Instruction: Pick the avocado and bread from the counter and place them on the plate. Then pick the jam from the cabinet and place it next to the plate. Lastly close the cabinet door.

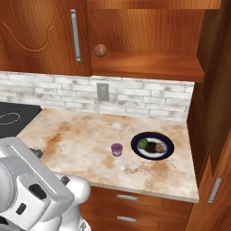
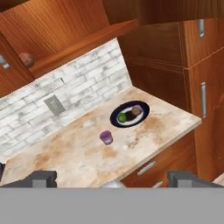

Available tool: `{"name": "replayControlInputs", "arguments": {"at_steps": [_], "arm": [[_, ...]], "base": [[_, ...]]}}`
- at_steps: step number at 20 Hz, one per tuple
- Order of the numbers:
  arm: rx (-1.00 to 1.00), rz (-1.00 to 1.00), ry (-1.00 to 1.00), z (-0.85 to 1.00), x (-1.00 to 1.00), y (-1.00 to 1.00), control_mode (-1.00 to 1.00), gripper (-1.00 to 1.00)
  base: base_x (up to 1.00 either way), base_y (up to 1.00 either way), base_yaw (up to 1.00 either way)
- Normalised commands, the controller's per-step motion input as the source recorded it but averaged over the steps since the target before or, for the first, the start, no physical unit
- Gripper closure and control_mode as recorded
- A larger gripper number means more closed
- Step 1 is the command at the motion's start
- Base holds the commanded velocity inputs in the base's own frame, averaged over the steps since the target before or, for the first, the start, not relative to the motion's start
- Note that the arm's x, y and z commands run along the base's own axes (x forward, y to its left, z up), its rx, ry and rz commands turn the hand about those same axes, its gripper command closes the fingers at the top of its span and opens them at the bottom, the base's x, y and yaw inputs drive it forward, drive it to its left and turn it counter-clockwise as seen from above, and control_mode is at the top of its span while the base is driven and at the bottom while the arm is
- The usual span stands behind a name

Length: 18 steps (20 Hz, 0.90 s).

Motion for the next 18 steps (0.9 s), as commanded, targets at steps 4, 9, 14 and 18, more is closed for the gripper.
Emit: {"name": "replayControlInputs", "arguments": {"at_steps": [4,9,14,18], "arm": [[0.15,0.04,-0.1,0.24,-0.35,-0.71,-1.0,-1.0],[0.15,0.0,-0.02,0.2,-0.21,-0.78,-1.0,-1.0],[0.13,0.0,0.0,0.26,-0.07,-0.76,-1.0,-1.0],[0.07,-0.02,0.04,0.26,0.0,-0.64,-1.0,-1.0]], "base": [[0.0,0.0,0.0],[0.0,0.0,0.0],[0.0,0.0,0.0],[0.0,0.0,0.0]]}}
